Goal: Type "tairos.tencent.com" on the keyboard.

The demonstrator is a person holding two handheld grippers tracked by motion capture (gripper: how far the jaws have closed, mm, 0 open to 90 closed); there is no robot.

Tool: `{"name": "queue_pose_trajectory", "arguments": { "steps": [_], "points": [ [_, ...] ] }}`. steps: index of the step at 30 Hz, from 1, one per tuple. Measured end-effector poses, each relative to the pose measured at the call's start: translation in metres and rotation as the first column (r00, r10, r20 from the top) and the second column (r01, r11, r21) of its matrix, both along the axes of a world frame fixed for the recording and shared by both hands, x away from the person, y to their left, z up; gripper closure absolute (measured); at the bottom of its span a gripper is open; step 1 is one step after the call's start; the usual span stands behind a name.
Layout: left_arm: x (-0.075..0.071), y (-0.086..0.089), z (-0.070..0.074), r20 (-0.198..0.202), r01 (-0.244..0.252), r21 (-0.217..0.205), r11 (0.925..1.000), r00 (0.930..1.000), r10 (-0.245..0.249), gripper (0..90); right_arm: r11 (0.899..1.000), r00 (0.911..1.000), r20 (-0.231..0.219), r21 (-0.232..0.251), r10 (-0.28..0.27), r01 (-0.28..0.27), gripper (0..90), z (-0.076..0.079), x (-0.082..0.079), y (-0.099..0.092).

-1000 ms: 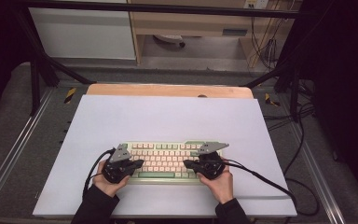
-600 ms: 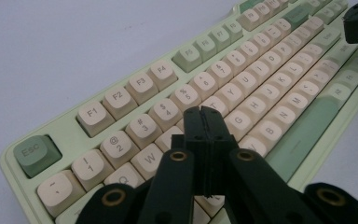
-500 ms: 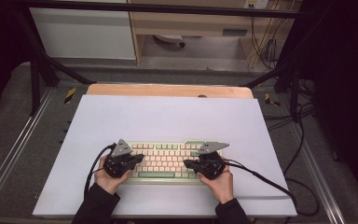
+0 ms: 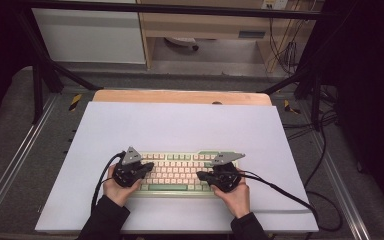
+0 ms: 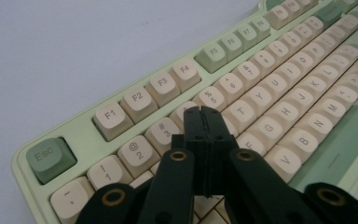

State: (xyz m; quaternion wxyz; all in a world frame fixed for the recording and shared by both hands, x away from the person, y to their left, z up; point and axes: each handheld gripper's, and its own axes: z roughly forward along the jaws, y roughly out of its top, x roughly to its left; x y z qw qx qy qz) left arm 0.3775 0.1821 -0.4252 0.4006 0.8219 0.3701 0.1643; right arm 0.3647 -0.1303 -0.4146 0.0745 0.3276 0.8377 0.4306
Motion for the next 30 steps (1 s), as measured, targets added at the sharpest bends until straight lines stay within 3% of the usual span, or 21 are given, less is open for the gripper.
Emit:
{"name": "queue_pose_trajectory", "arguments": {
  "steps": [20,30],
  "points": [
    [0.0018,-0.0034,-0.006,-0.014,0.012,0.02,0.9997,0.9998,-0.011,90.0,1.0,1.0,0.003,0.001,0.0,0.0,90.0,0.0004,-0.0002,-0.0002],
    [-0.0039,-0.0016,-0.0009,-0.003,0.03,0.014,0.9994,0.9995,-0.03,90.0,1.0,1.0,0.005,0.006,0.003,-0.004,90.0,0.0009,-0.0008,0.0]
  ]
}}
